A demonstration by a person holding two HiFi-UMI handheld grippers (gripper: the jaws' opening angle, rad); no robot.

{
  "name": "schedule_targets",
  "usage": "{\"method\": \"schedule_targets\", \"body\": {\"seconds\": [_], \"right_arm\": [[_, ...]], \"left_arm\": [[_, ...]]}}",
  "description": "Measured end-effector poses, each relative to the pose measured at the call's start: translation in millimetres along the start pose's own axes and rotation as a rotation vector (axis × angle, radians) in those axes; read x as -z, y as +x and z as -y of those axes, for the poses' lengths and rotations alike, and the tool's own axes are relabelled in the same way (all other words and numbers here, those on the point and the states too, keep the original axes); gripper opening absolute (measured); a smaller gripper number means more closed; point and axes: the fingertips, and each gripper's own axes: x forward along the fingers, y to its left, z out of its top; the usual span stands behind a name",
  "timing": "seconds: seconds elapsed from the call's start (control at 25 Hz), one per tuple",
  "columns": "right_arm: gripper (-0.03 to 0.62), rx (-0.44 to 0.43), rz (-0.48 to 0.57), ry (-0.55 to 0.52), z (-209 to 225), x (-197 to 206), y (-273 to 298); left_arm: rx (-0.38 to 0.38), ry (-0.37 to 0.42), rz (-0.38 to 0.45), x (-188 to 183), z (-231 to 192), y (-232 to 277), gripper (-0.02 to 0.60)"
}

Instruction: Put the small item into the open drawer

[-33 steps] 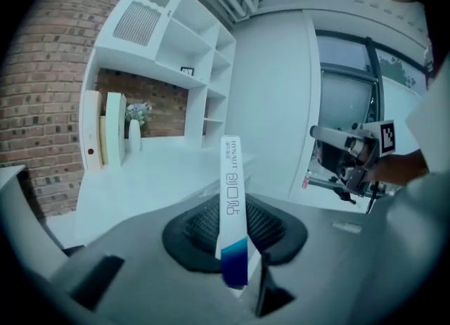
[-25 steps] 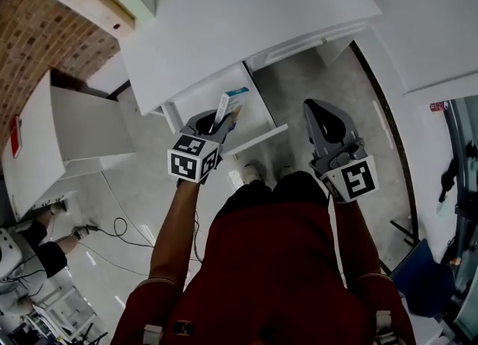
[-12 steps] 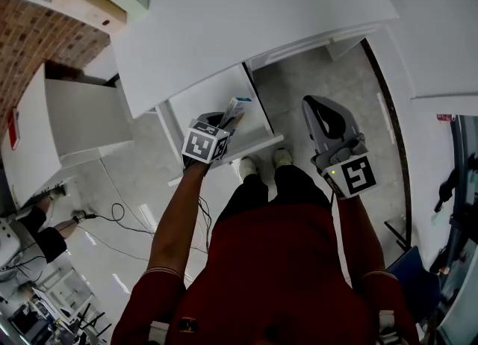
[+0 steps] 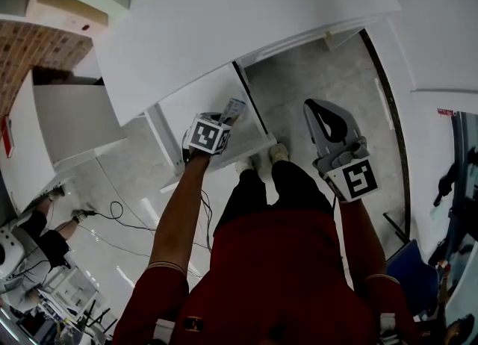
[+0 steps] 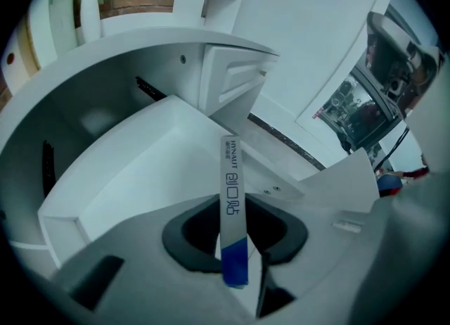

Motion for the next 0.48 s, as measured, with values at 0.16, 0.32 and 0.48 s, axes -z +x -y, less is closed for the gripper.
{"method": "schedule_targets", "body": {"seconds": [0.16, 0.32, 0.48], "right_arm": [[0.011, 0.003, -0.012, 0.005, 5.8, 5.7, 3.2], [0.011, 0.003, -0.012, 0.006, 8.9, 6.6, 6.5], [0.011, 0.007, -0.017, 0.008, 11.9, 8.2, 6.7]], "left_arm": [[-0.008, 0.001, -0.033, 3.6, 2.0, 11.4, 0.089], [-0.016, 0.007, -0.065, 7.1, -0.4, 18.2, 0.089], [0.021, 0.023, -0.101, 15.0, 4.0, 22.3, 0.092]]}}
